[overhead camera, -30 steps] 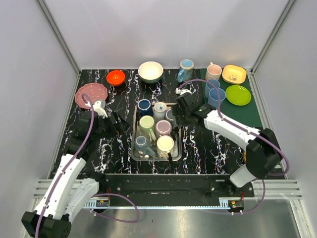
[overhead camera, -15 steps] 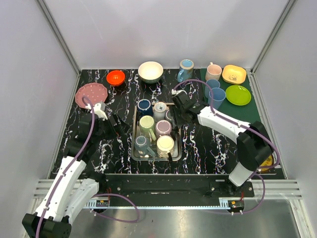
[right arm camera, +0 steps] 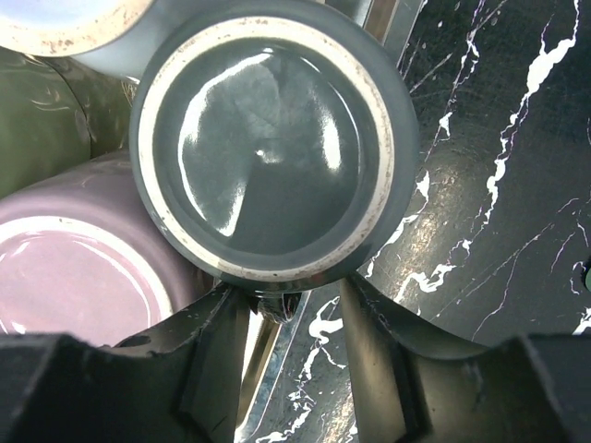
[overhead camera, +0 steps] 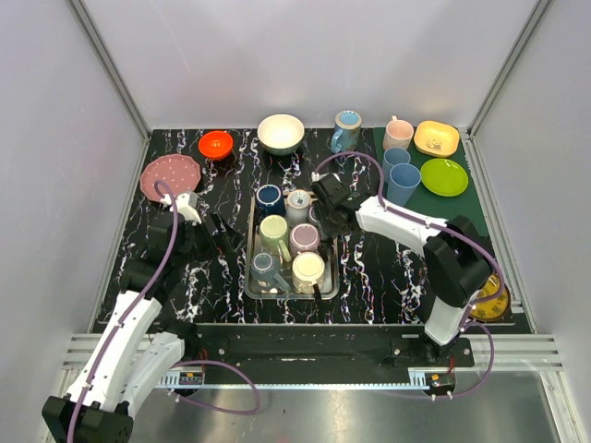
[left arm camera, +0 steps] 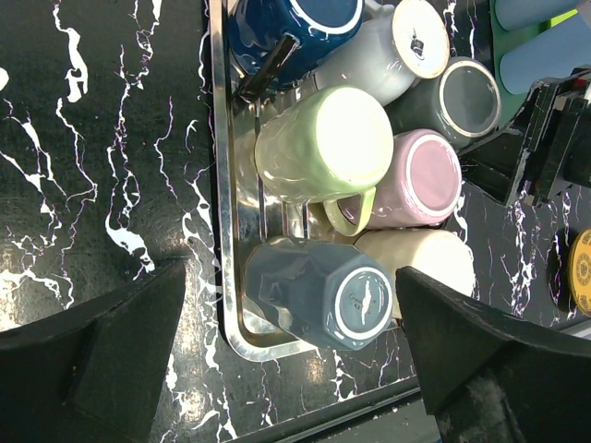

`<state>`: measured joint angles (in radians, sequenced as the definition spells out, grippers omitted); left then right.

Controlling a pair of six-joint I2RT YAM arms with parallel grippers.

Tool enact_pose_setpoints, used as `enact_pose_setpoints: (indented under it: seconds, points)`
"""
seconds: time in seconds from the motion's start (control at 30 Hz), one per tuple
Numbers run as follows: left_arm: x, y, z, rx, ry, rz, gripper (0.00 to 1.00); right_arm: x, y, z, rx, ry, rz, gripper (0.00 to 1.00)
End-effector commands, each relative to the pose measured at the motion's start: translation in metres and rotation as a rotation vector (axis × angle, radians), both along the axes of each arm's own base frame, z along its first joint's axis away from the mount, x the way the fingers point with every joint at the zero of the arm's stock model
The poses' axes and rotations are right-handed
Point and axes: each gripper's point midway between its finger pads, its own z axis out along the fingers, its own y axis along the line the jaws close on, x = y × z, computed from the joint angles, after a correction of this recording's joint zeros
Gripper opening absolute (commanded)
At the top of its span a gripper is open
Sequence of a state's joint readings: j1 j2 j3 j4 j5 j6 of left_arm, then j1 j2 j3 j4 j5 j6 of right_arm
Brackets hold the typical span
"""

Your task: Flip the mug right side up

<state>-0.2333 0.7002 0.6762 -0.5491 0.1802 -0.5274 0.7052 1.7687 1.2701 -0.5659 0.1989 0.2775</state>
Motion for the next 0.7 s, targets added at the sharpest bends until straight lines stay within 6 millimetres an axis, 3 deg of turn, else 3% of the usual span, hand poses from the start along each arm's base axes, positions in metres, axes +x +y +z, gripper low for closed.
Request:
enact_pose_setpoints:
  seconds: [0.0,0.2,0.3,0.33,0.4,0.57,0.67]
  points:
    - [0.007,-0.003,0.010,-0.013,-0.059,-0.014,0.99,0.012,0.006,0.009,-0.030,-0.046,0.010,0.48]
    - [0.006,-0.003,0.011,-0.012,-0.068,-0.017,0.97,0.014,0.006,0.002,-0.068,-0.041,0.016,0.42]
    - [0.006,-0.003,0.011,-0.013,-0.066,-0.017,0.96,0.016,0.005,-0.003,-0.088,-0.032,0.015,0.27]
    - [0.006,-0.004,0.010,-0.014,-0.066,-0.018,0.96,0.015,0.004,-0.005,-0.097,-0.029,0.016,0.15]
    - [0.005,-0.004,0.010,-0.015,-0.067,-0.020,0.95,0.016,0.002,-0.004,-0.107,-0.035,0.009,0.02]
    - [0.005,-0.003,0.012,-0.014,-0.072,-0.017,0.95,0.011,-0.007,0.010,-0.117,-0.060,-0.012,0.00]
    - [0.005,-0.002,0.013,-0.013,-0.075,-0.008,0.95,0.004,-0.007,0.041,-0.071,-0.103,-0.011,0.00]
